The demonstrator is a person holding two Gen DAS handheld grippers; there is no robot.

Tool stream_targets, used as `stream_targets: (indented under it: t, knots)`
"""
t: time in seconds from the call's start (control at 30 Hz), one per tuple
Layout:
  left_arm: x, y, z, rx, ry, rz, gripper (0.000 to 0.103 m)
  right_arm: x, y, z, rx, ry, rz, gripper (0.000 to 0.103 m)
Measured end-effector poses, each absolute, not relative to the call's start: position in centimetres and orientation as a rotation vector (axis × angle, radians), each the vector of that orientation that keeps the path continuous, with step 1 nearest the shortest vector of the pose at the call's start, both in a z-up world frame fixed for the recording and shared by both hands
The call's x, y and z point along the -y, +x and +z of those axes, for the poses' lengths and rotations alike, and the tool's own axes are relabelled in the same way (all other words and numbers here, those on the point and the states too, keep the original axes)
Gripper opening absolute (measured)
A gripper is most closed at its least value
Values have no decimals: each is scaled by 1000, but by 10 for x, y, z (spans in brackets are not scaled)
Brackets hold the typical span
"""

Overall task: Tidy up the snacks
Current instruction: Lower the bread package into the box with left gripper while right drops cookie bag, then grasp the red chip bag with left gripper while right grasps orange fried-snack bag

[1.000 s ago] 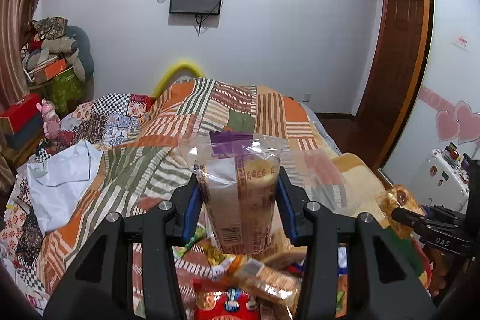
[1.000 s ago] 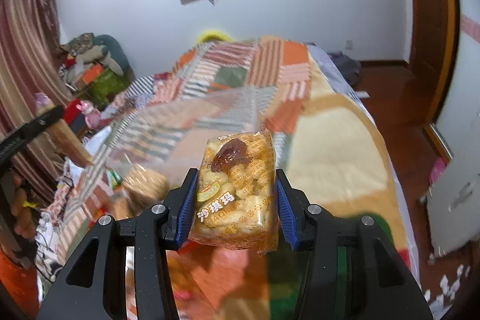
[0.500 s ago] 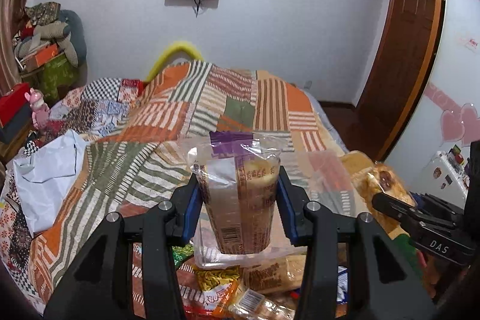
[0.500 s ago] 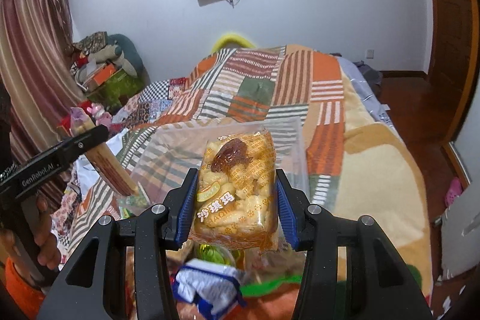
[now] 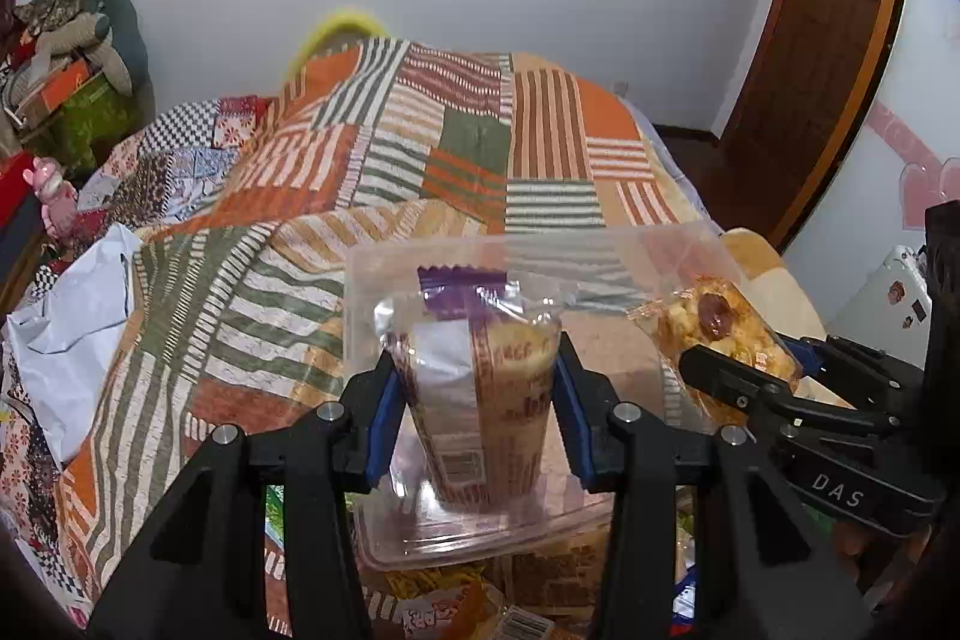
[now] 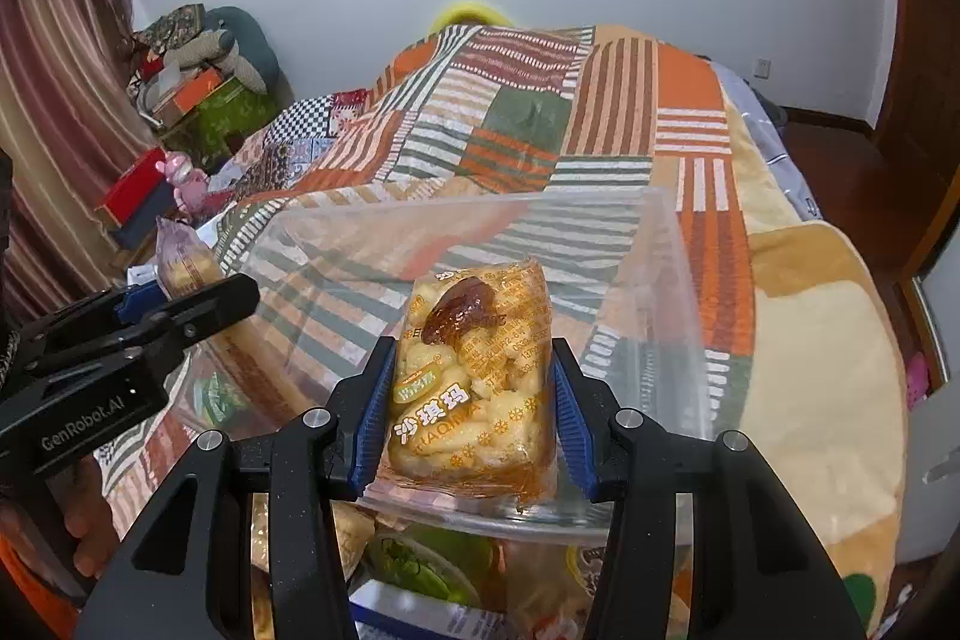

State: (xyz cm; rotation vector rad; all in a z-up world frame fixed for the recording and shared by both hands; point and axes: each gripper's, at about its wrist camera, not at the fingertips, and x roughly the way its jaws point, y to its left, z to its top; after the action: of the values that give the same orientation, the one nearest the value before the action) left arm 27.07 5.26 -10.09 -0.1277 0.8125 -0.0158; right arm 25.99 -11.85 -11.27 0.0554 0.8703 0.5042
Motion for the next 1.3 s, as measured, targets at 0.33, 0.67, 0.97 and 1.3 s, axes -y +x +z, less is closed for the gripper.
stream_targets:
  t: [0.33, 0.67, 0.97, 1.3]
  knots:
    - [-59, 264, -96, -806, -163, -3, 67, 121, 252, -99, -830, 8, 473, 58]
    - [-68, 217, -64, -752, -164, 0, 76, 143, 207, -67, -754, 10, 499, 66]
    - [-70, 156, -58, -768, -104, 8, 85, 161, 162, -65, -757, 6, 512, 67]
    - [-66, 107, -91, -871, -91, 7, 88, 165, 130, -94, -837, 22, 541, 67]
